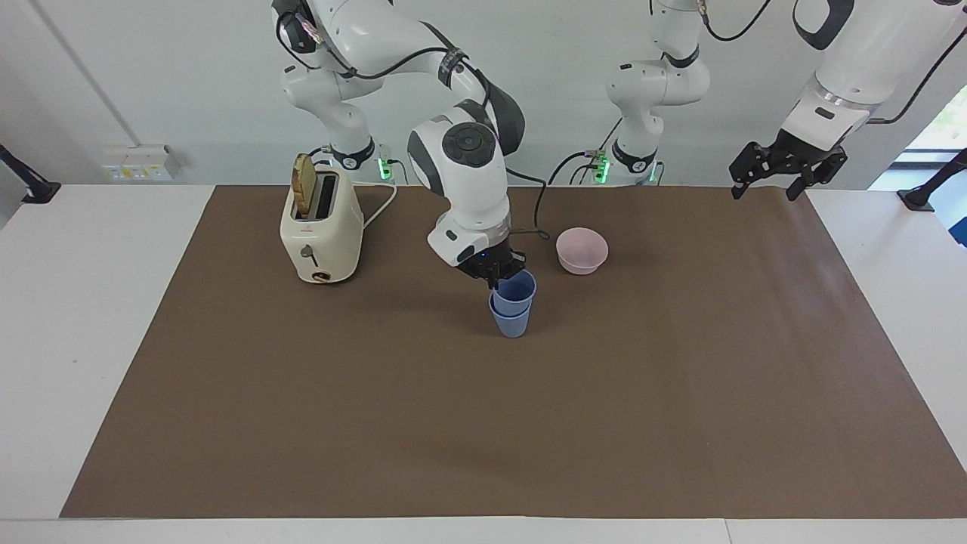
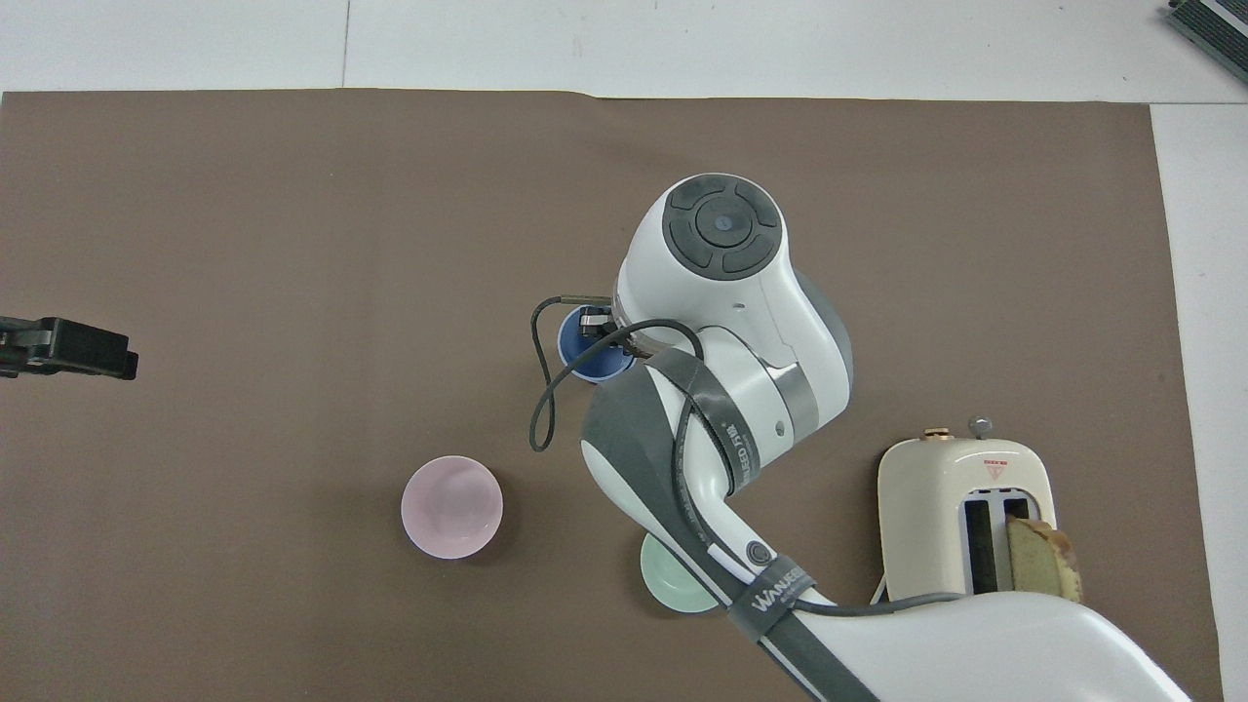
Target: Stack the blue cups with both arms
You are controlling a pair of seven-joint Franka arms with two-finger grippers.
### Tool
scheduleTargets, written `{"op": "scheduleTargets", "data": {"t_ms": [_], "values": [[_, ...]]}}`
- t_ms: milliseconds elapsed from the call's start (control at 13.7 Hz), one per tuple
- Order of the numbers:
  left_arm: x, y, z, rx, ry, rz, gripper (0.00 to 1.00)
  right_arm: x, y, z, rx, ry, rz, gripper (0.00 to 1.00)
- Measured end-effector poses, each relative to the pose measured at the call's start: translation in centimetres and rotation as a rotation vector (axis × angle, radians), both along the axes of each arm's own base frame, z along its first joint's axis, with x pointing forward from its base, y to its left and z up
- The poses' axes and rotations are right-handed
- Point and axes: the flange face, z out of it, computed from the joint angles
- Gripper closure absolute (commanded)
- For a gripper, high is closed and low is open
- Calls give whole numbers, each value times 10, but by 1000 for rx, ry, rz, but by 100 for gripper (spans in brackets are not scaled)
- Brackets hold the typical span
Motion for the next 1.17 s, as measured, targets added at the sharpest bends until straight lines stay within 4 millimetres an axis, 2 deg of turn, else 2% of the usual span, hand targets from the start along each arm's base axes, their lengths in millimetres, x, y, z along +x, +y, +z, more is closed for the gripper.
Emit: {"op": "scheduleTargets", "data": {"t_ms": [73,220,293,439,585,732,805,1024,1171], "values": [[0,0,0,0,0,0,0,0,0,-1,5,3,-2,90],[0,0,0,0,0,0,0,-1,2,-1,25,13,-10,51],[0,0,0,0,0,0,0,-1,2,-1,30,15,-12,48],[0,0,0,0,0,0,0,-1,3,-1,33,17,-13,34],[0,0,0,0,0,0,0,0,2,4,37,10,-15,4],[0,0,0,0,0,0,0,5,-11,25,46,-21,-33,0],[0,0,0,0,0,0,0,8,-27,43,42,-38,-52,0],[0,0,0,0,0,0,0,15,-105,100,-33,-85,-84,0],[0,0,0,0,0,0,0,11,-157,134,-58,-96,-91,0]]}}
